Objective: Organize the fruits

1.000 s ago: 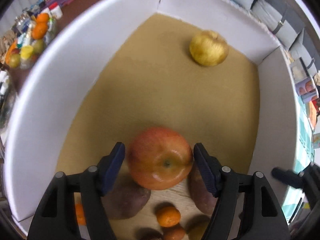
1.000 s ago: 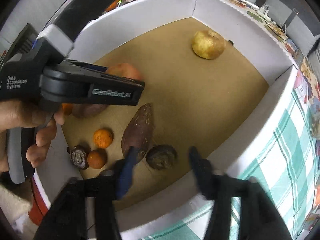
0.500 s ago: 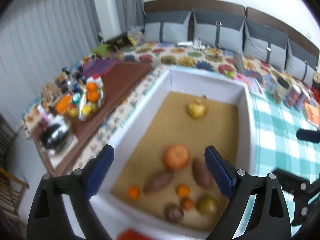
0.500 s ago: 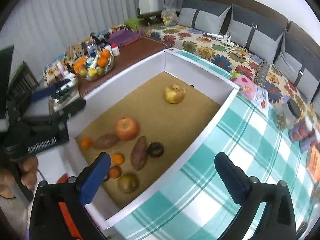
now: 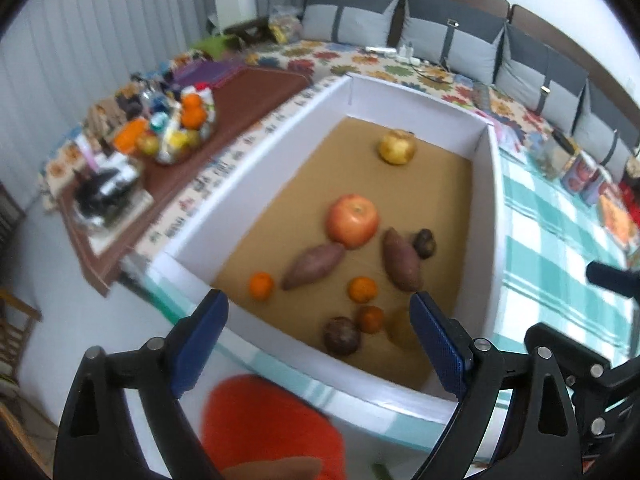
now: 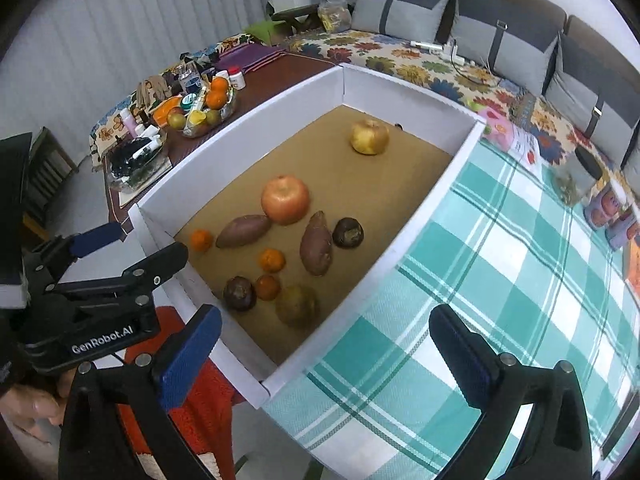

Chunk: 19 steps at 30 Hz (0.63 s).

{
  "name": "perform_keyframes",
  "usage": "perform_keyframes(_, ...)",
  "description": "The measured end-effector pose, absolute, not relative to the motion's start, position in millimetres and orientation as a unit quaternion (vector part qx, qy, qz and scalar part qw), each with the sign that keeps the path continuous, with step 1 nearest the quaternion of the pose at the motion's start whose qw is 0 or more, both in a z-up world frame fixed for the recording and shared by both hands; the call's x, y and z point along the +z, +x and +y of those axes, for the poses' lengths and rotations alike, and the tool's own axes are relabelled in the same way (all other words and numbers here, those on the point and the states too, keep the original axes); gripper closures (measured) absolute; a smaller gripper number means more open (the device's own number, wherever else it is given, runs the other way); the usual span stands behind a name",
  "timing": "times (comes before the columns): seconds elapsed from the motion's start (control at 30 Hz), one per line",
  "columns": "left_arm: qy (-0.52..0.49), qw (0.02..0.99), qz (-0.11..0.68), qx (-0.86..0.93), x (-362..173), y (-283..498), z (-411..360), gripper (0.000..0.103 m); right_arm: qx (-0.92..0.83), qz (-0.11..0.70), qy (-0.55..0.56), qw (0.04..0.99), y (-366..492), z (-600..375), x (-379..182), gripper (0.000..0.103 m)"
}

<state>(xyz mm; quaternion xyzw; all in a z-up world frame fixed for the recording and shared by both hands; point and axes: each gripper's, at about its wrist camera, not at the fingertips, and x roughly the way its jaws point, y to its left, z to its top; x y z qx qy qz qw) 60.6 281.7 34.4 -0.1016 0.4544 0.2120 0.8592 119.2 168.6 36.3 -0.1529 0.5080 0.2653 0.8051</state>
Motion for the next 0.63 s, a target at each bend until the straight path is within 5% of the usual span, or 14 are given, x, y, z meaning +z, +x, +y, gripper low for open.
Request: perform_keyframes(0.63, -0.103, 0.850, 0.464, 0.225, 29.9, 51.2, 297.9, 0.009, 0.254, 0.505, -0.169, 0.807, 121.2, 195.7, 32.4, 0.000)
